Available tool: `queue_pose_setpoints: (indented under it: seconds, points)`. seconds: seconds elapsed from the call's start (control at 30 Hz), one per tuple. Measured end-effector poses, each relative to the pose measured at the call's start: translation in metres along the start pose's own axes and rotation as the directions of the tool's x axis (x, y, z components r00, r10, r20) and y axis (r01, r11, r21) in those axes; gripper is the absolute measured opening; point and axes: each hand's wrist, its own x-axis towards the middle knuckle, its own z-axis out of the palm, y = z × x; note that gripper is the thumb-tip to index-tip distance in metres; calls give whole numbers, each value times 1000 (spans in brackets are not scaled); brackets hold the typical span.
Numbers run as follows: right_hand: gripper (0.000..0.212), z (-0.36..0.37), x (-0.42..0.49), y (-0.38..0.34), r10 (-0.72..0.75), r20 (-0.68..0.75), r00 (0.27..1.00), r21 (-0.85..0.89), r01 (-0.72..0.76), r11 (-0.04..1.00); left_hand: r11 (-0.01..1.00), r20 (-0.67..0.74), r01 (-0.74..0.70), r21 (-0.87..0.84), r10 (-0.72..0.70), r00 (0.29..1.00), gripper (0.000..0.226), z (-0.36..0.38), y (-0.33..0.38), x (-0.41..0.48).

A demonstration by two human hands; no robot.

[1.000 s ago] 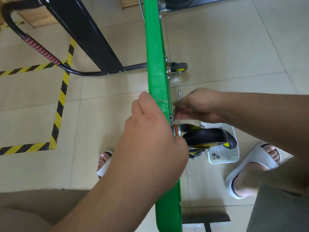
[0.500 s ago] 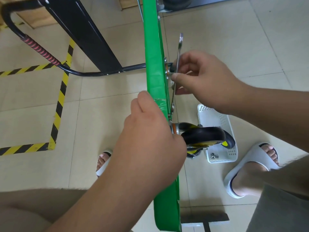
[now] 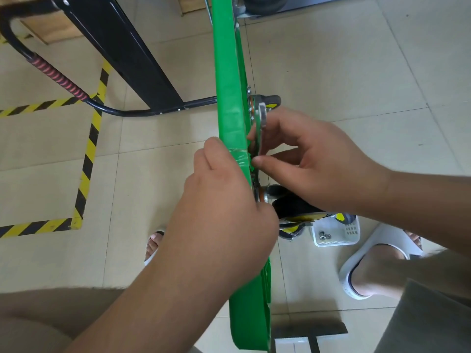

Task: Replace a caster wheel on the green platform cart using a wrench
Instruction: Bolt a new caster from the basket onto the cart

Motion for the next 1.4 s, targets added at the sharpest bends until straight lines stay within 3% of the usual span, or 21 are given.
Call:
queue_pose_setpoints:
  seconds: [0.2, 0.37, 0.67, 0.8, 0.9, 1.03, 1.1, 1.2, 1.3, 1.4]
  points:
    - [24, 1, 4, 1, 2, -24, 1000, 7, -2, 1000, 1000, 3, -3, -3, 3, 1000, 48, -1, 0, 0]
    - [20, -3, 31, 21, 217, -4, 976, 138, -215, 967, 1000, 1, -2, 3, 2, 1000, 48, 0, -1, 0]
    - [27, 3, 63, 52, 550, 190, 814, 289, -581, 761, 1000, 10, 4, 1, -4, 1000, 49, 1, -3, 1]
    - [29, 8, 60, 66, 649, 281, 707, 386, -703, 598, 1000, 7, -2, 10, 2, 1000, 48, 1, -3, 1]
    - [27, 10, 59, 71, 698, 302, 649, 434, -745, 506, 1000, 10, -4, 3, 3, 1000, 46, 1, -3, 1]
    - [24, 8, 60, 68, 734, 265, 626, 418, -760, 498, 1000, 10, -3, 7, 3, 1000, 47, 1, -2, 1]
    - [21, 6, 60, 65, 733, 195, 652, 427, -729, 535, 1000, 9, -6, 1, 6, 1000, 45, 1, -2, 0]
    - [14, 2, 61, 55, 656, 34, 754, 384, -616, 688, 1000, 5, -15, -3, 15, 1000, 45, 1, -3, 0]
    - [13, -4, 60, 35, 468, -76, 880, 257, -436, 862, 1000, -3, -20, 0, 20, 1000, 46, 1, -3, 1]
    - [19, -8, 52, 17, 250, -98, 963, 133, -236, 963, 1000, -6, -17, -3, 17, 1000, 45, 0, -2, 1]
